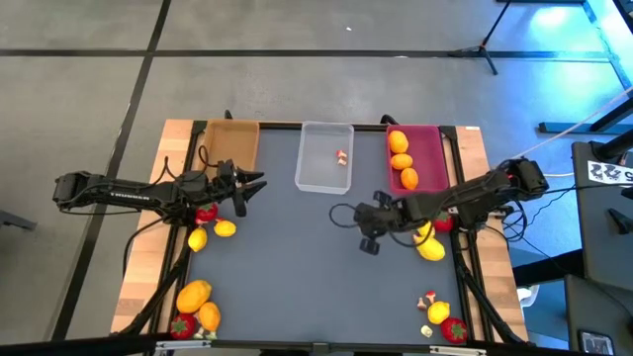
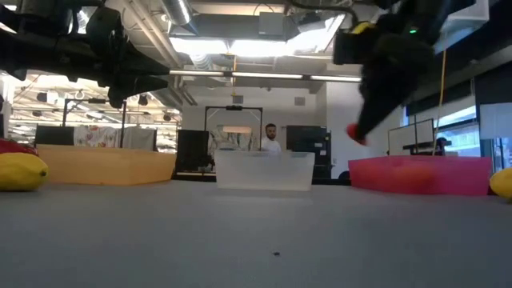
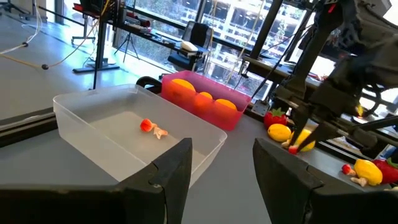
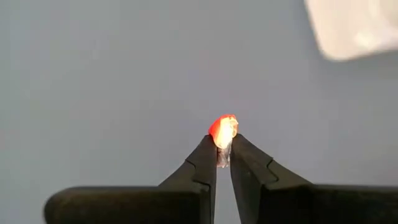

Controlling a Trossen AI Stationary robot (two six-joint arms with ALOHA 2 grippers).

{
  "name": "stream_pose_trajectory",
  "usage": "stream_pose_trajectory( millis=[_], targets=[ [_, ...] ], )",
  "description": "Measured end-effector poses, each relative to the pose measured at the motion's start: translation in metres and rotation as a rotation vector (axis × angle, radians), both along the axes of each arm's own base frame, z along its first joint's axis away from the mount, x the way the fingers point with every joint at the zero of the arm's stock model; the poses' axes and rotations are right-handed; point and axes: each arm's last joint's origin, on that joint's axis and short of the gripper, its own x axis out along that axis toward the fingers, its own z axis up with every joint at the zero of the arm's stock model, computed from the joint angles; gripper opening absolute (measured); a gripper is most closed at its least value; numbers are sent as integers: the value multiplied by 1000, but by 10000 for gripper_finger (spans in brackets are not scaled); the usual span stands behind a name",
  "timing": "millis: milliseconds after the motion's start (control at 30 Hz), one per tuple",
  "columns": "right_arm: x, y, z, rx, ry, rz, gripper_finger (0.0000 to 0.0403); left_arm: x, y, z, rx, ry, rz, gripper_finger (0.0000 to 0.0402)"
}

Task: Sort produce into baskets
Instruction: Put the mushroom into the transparent bin, then put the tomato into the orange bin

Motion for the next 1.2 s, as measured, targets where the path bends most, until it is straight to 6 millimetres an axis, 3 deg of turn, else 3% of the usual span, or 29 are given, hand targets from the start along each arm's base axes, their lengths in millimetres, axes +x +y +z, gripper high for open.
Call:
stream_pose_trajectory(
  millis=[567,867,967,1200],
  targets=[
    [33,-92,20,-284,-283,-89,35,0,0,0,1,1,0,166],
    [40,-141,7,-321,-302,-174,42,0,0,-1,0,9,-1,166],
    [40,-151,1,-273,-299,-197,75,0,0,-1,-1,10,-1,166],
    [38,-155,2,-223,-314,-211,207,0,0,-1,-1,9,-1,166]
  ],
)
